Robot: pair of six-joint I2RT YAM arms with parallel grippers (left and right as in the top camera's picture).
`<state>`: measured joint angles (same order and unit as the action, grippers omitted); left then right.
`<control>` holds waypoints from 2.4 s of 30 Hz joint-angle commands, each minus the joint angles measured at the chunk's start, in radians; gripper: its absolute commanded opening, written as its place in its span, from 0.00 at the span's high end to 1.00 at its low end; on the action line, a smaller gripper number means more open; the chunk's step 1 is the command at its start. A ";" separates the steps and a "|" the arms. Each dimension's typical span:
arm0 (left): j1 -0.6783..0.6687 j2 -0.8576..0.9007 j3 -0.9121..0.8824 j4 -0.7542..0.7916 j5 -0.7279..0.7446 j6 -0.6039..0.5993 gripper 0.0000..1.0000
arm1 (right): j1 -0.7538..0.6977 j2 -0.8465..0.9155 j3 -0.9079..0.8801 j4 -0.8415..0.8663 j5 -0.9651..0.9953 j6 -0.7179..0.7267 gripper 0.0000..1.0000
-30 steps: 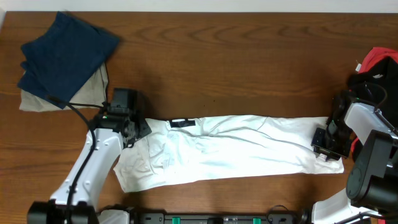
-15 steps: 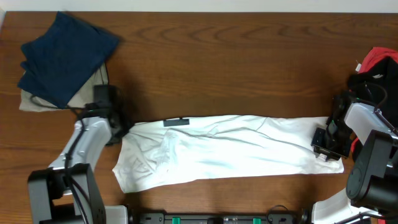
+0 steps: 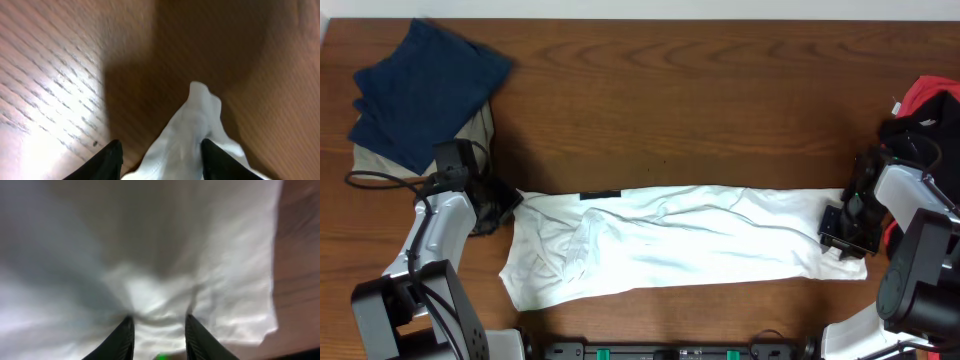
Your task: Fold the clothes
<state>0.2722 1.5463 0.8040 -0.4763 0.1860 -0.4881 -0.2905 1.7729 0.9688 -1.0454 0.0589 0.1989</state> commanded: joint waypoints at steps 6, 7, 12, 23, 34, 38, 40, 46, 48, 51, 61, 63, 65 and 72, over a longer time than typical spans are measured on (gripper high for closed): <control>0.005 -0.136 0.065 -0.052 0.013 0.032 0.31 | -0.014 -0.076 0.201 -0.072 -0.048 -0.063 0.48; 0.005 -0.154 0.068 -0.060 0.008 0.032 0.28 | -0.019 -0.086 0.208 -0.058 -0.048 -0.100 0.39; 0.004 -0.219 0.068 -0.159 0.009 0.031 0.15 | -0.045 -0.087 0.189 -0.011 -0.024 -0.279 0.22; 0.003 -0.216 0.068 -0.357 0.015 0.043 0.13 | -0.128 -0.084 -0.018 0.181 0.042 -0.327 0.27; 0.003 -0.216 0.068 -0.357 0.012 0.047 0.13 | -0.141 -0.084 -0.154 0.306 -0.100 -0.395 0.39; 0.003 -0.216 0.068 -0.357 0.012 0.047 0.13 | -0.140 -0.084 -0.154 0.305 -0.172 -0.436 0.52; 0.003 -0.216 0.068 -0.357 0.012 0.047 0.13 | -0.141 -0.084 -0.154 0.306 -0.171 -0.436 0.76; 0.003 -0.216 0.068 -0.357 0.013 0.047 0.13 | -0.141 -0.084 -0.145 0.314 -0.162 -0.414 0.99; 0.003 -0.216 0.068 -0.357 0.012 0.047 0.13 | -0.141 -0.084 -0.124 0.310 -0.161 -0.403 0.99; 0.003 -0.216 0.068 -0.357 0.013 0.047 0.13 | -0.143 -0.084 -0.061 0.262 -0.160 -0.369 0.99; 0.003 -0.216 0.068 -0.357 0.013 0.047 0.12 | -0.137 -0.084 0.316 -0.035 -0.029 -0.270 0.99; 0.003 -0.216 0.068 -0.357 0.013 0.047 0.12 | -0.118 -0.084 0.358 -0.080 -0.029 -0.270 0.99; 0.003 -0.216 0.068 -0.357 0.013 0.047 0.12 | -0.091 -0.084 0.365 -0.103 -0.029 -0.270 0.99; 0.003 -0.216 0.068 -0.357 0.013 0.047 0.12 | 0.107 -0.084 0.362 -0.150 -0.061 -0.205 0.99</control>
<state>0.2726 1.3273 0.8616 -0.8303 0.2031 -0.4622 -0.2649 1.6932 1.3231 -1.1892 0.0185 -0.0582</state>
